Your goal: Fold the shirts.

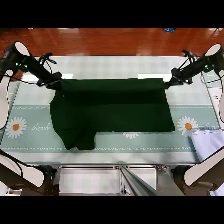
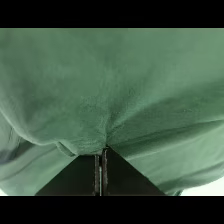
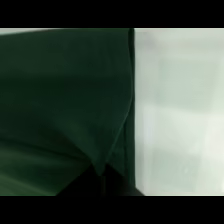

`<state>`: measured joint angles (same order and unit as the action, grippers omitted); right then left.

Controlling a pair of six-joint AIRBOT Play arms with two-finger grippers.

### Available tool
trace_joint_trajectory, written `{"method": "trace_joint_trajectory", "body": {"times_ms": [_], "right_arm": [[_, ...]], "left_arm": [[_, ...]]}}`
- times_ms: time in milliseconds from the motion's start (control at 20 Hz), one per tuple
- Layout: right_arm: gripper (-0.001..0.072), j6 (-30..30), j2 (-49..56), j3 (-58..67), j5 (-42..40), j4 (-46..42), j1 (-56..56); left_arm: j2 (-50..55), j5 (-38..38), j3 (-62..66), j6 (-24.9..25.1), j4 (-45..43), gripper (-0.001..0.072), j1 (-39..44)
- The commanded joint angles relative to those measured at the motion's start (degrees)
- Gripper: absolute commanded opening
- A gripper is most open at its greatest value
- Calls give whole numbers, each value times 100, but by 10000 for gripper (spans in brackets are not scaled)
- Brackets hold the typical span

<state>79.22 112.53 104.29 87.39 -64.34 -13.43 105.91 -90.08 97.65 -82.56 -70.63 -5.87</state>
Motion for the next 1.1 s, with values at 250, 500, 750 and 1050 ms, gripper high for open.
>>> {"method": "trace_joint_trajectory", "body": {"times_ms": [250, 500, 750, 1050], "right_arm": [[409, 184, -83, -544, -197, 26, 197], [409, 393, -1152, -704, -229, -411, -149], [409, 238, -3220, -3228, -1593, -63, -612], [408, -321, -5132, -6041, -2623, 1228, -616]], "left_arm": [[-48, -310, -601, -127, -254, 510, 7], [-957, -205, -1137, -262, -256, 510, -271], [-3423, 1261, -4350, -249, 118, 510, -1436], [-5219, 1788, -7608, 190, 1268, 510, -2953]]}}
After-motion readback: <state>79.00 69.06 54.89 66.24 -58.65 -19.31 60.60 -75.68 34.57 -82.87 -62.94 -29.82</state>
